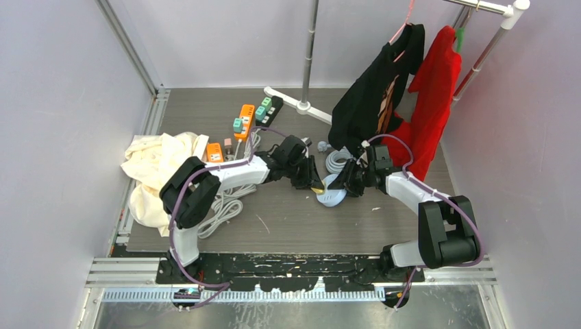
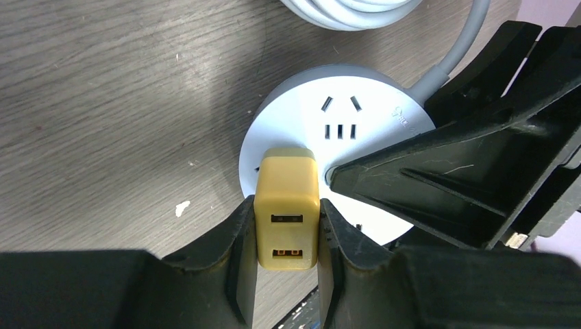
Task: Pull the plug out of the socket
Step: Remove the plug from the socket, then place the plug at the center of the board, then place the socket at the center of the board.
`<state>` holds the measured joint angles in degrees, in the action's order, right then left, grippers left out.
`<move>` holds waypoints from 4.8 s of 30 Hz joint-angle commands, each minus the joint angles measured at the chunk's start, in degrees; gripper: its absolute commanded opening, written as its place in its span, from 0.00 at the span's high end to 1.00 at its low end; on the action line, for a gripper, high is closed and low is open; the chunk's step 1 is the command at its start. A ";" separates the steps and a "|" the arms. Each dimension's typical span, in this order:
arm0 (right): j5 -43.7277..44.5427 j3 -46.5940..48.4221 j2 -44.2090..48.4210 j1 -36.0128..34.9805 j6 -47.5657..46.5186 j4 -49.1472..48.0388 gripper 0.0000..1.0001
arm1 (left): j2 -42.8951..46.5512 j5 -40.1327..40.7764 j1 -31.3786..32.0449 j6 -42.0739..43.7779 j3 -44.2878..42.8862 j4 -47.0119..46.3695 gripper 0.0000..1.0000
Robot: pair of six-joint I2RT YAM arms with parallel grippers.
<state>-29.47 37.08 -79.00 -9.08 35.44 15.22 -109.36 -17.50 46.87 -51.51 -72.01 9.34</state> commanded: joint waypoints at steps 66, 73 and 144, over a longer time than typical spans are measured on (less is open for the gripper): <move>-5.59 -4.30 4.55 7.00 -3.51 -11.27 0.23 | 30.90 17.59 -39.55 28.59 7.42 28.19 1.00; -5.44 -4.45 4.78 7.63 -3.84 -11.51 0.20 | 22.91 15.75 -43.53 32.14 -0.26 31.15 0.96; -9.95 7.64 9.90 14.26 -32.20 11.20 0.07 | 55.87 -11.71 -45.64 9.34 23.94 -7.68 0.09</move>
<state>-37.47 41.47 -71.11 4.91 9.47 22.28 -54.43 -24.49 1.48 -35.66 -50.81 12.14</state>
